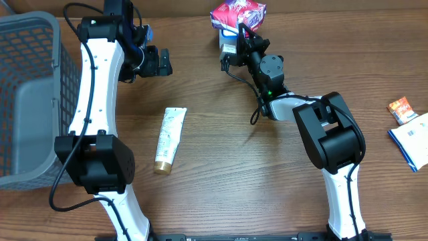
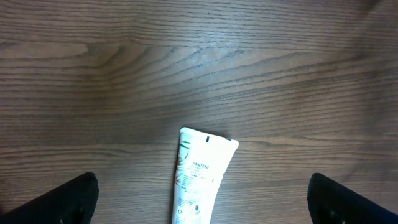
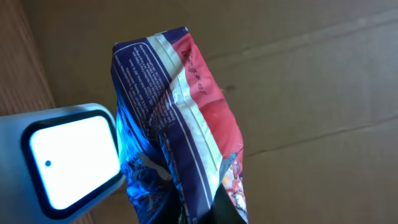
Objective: Scan the item barcode
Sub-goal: 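Hold the purple box's barcode in front of the white scanner, then carry the purple box to the table's right edge and release it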
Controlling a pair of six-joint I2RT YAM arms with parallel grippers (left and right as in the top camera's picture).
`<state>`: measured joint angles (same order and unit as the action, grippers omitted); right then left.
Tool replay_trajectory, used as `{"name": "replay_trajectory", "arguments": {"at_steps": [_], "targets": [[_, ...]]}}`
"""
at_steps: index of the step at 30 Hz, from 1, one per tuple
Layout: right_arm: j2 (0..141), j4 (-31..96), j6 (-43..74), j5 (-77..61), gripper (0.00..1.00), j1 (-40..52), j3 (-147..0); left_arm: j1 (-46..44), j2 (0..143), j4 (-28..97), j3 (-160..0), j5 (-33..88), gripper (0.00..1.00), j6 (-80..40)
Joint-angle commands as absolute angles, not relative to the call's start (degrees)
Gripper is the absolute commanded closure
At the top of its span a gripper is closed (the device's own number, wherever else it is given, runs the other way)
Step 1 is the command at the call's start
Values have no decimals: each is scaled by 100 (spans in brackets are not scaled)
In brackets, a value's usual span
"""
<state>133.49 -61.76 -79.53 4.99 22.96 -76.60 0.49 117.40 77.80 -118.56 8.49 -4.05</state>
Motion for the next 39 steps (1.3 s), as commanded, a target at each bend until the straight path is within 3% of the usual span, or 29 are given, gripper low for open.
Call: {"name": "replay_trajectory", "arguments": {"at_steps": [1,8,14,18,25,29,32,34,35,36,38,39], "targets": [[13225,-6497,-7432,913,96,2320,-7846,73,11651,7773,-11935,838,0,-276],[12422,-6399,-6753,2663,96,2285,-7846,73,11651,7773,-11935,838,0,-276],[11996,-6038,-5026,6661,96,1800,-7846,73,11651,7773,-11935,838,0,-276],[11996,-4934,-3830,9015,96,843,-7644,73,11651,7773,-11935,838,0,-276],[12001,-4589,-3616,8991,96,-355,-7227,73,11651,7773,-11935,838,0,-276],[12003,-4021,-2873,8584,96,-1031,-6919,73,11651,7773,-11935,838,0,-276],[12003,-2838,-1680,7981,96,-1352,-6667,73,11651,7773,-11935,838,0,-276],[12003,-1619,-676,7334,90,-1476,-6554,73,11651,7773,-11935,838,0,-276],[12003,-1055,-287,6938,81,-1540,-6532,73,11651,7773,-11935,838,0,-276],[12003,-676,-45,6657,66,-1590,-6523,73,11651,7773,-11935,838,0,-276],[12001,-397,263,6508,48,-1649,-6528,73,11651,7773,-11935,838,0,-276],[11981,-471,252,6582,32,-1647,-6545,73,11651,7773,-11935,838,0,-276]]}}
